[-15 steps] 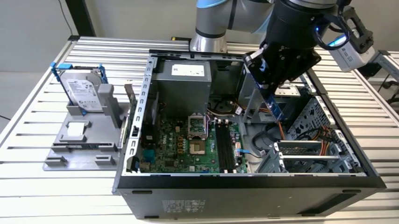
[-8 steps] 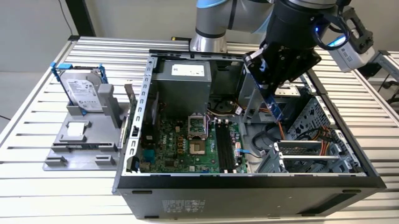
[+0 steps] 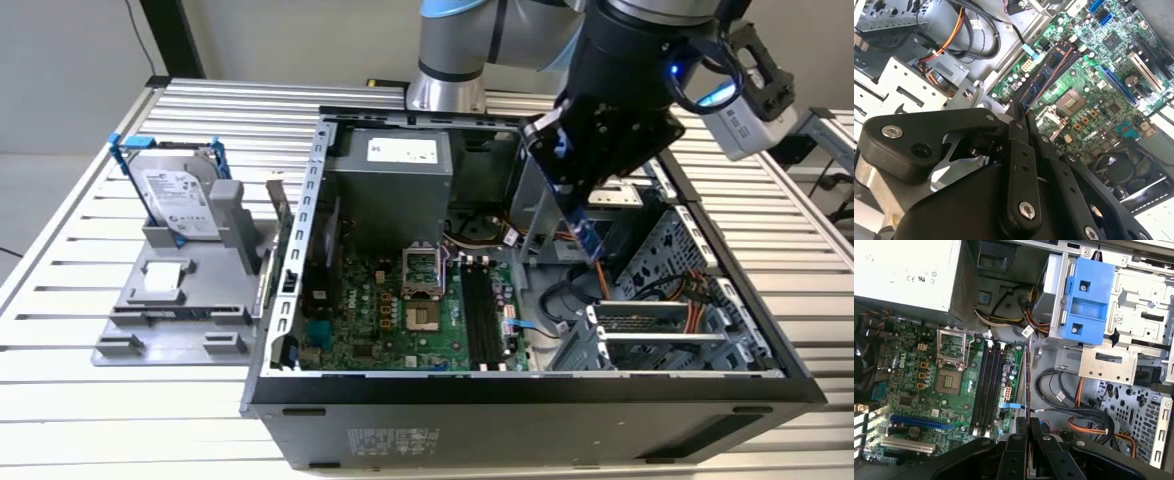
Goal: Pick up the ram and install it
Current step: 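Insert the ram into the slot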
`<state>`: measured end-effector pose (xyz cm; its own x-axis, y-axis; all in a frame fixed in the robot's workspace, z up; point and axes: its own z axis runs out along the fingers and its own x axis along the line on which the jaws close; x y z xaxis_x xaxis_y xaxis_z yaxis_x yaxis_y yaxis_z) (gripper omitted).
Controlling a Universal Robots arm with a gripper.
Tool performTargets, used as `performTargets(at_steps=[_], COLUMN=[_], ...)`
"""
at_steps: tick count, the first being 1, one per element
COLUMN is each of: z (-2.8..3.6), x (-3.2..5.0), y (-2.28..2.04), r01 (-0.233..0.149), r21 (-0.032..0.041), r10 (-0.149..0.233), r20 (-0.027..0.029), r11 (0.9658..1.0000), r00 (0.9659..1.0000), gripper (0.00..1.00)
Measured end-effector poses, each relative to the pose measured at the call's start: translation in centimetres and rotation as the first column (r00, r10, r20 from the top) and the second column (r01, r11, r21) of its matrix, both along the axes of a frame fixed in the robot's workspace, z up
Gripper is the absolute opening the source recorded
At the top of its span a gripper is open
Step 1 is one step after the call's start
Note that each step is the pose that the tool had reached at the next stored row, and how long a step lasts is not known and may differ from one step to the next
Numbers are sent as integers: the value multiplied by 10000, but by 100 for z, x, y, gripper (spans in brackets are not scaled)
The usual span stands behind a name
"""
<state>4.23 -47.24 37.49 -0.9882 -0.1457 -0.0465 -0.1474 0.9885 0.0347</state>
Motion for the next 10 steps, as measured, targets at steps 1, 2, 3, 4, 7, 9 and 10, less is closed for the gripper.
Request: performTargets(at_steps=[1,2,3,4,7,9,10], z=[-6,-12,-18,-24,-43,-57,-63], x=[0,0,0,0,-7,-13,-18], y=[0,0,0,0,0,1,1], r01=[0,0,0,1,16,39,58], r21=[0,0,0,0,0,0,0], r10=[0,0,0,-1,-16,-39,-58], r20=[0,0,0,0,0,0,0], r11=[10000,10000,10000,10000,10000,10000,10000], r00=[10000,10000,10000,10000,10000,10000,10000], gripper=[0,0,0,0,0,0,0])
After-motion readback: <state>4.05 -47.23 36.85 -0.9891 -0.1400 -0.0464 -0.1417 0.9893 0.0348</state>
